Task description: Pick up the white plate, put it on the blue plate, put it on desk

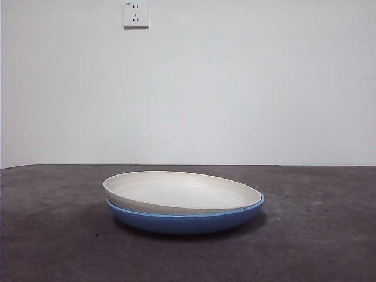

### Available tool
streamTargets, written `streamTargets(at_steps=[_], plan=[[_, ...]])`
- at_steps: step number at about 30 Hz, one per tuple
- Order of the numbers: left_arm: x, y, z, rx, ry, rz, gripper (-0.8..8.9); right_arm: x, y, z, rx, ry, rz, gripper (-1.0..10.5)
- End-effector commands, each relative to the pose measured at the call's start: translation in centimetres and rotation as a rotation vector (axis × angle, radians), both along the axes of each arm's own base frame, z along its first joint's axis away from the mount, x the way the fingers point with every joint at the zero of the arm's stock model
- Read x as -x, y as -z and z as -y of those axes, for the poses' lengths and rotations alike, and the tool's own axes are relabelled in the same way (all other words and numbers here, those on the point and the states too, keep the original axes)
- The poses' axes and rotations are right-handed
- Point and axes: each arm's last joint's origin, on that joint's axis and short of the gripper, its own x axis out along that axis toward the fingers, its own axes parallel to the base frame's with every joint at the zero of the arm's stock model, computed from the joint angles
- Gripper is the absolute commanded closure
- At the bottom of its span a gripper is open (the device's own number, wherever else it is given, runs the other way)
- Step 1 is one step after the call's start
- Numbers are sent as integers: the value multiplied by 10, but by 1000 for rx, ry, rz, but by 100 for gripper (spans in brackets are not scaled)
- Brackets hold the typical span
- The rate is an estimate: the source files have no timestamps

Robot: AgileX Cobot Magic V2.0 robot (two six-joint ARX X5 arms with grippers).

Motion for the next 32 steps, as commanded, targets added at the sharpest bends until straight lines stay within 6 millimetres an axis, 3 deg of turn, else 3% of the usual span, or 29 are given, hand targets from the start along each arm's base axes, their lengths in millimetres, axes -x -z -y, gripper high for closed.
streamTargets(at_steps=[1, 3, 4, 6, 7, 26, 32], plan=[[0, -3, 0, 12, 6, 7, 222, 5, 3, 3, 25, 0, -58, 393], [0, -3, 0, 10, 6, 5, 271, 5, 3, 3, 26, -2, -57, 423], [0, -2, 0, 6, 7, 2, 360, 5, 3, 3, 27, -3, -56, 547], [1, -1, 0, -6, 11, -3, 706, 5, 3, 3, 27, -1, -56, 895], [1, 0, -1, -12, 12, -8, 792, 4, 3, 3, 30, 5, -54, 930], [0, 0, 0, -1, -5, -23, 793, 4, 3, 3, 28, 6, -55, 917], [-7, 6, -2, -13, -183, -48, 793, 4, 3, 3, 28, 6, -55, 917]])
